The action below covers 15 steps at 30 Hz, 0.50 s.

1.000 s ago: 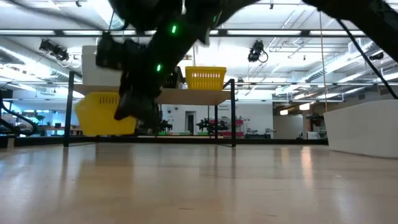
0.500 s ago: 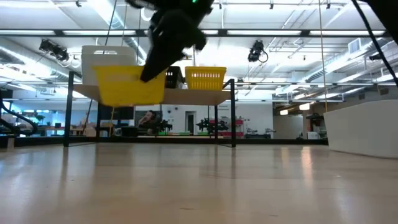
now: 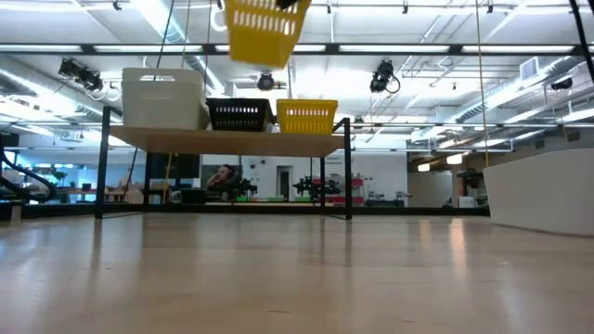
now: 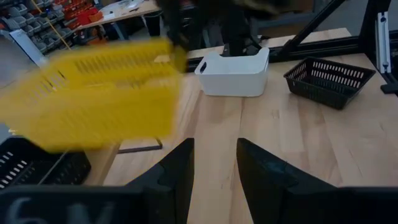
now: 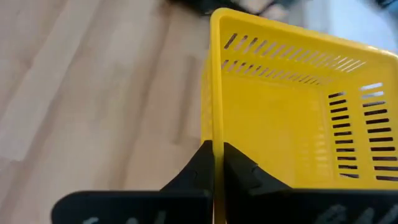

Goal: Stack baskets on shelf by color
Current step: Stack the yellow bin on top of the other yellow bin on the shelf

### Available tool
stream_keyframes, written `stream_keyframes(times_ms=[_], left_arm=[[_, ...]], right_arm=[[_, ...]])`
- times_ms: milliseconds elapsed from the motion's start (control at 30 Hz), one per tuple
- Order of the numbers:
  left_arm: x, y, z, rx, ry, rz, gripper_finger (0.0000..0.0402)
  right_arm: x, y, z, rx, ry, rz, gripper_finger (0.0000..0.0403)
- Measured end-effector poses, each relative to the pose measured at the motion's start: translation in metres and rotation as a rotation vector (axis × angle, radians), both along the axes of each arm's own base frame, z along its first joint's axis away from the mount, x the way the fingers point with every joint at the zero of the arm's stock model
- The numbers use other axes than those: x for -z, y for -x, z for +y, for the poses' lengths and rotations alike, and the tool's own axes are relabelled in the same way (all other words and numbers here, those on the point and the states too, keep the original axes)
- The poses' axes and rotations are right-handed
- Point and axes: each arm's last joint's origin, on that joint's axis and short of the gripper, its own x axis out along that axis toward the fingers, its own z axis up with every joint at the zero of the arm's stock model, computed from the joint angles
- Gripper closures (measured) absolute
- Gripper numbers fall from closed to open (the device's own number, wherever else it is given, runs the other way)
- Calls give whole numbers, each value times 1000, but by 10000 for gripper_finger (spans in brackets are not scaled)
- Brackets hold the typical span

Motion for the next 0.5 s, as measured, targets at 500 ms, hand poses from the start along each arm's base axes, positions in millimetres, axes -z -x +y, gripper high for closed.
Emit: stream_keyframes(times_ms=[500], left_arm=[[0, 0, 0, 0, 2, -1, 273]], right_arm=[[-39, 38, -133, 56, 27, -36, 390]])
